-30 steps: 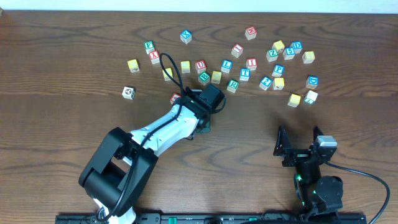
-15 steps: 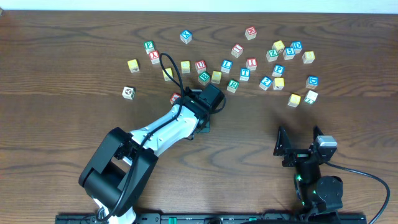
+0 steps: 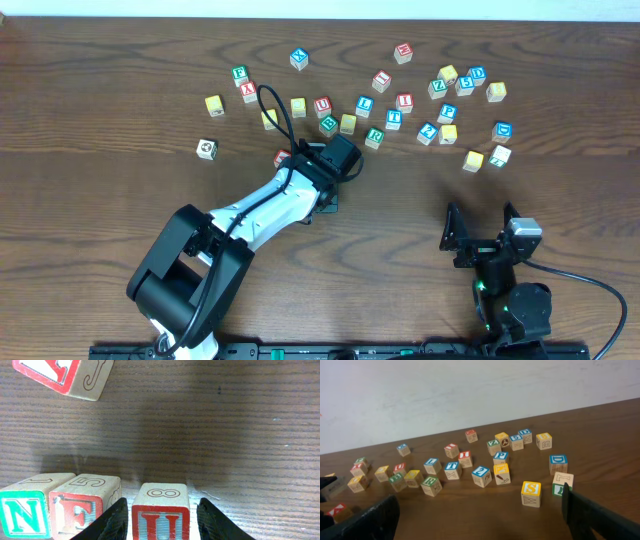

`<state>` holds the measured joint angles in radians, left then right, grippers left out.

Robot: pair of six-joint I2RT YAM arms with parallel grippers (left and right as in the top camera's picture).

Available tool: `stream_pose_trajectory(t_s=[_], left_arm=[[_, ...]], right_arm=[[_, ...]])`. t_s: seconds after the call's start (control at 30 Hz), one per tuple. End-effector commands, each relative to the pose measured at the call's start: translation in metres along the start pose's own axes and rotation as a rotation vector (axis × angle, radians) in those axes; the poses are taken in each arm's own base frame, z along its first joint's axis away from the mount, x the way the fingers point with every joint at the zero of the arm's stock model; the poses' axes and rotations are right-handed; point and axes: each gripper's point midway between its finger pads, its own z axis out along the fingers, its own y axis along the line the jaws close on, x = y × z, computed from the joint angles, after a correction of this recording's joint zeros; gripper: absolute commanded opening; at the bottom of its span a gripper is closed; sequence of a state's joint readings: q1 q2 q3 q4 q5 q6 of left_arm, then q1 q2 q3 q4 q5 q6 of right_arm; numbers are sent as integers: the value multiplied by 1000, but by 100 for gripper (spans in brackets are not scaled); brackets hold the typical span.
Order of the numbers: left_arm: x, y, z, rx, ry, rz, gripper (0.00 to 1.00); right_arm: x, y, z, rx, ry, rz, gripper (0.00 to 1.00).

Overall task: Spell out NEURIPS
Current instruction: 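Open the left gripper and raise it off the U block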

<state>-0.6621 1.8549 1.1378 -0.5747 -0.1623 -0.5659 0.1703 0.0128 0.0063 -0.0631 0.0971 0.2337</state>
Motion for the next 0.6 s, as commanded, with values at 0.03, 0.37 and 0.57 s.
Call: stream_pose_trajectory(t_s=[0.03, 0.37, 0.57], left_arm=[[-9, -2, -12, 20, -35, 26, 43], [-28, -4, -53, 86, -135, 49, 44], [-36, -2, -83, 129, -200, 42, 48]], right_arm=[[1, -1, 0, 1, 2, 8, 99], [1, -1, 0, 1, 2, 8, 99], [1, -1, 0, 1, 2, 8, 99]])
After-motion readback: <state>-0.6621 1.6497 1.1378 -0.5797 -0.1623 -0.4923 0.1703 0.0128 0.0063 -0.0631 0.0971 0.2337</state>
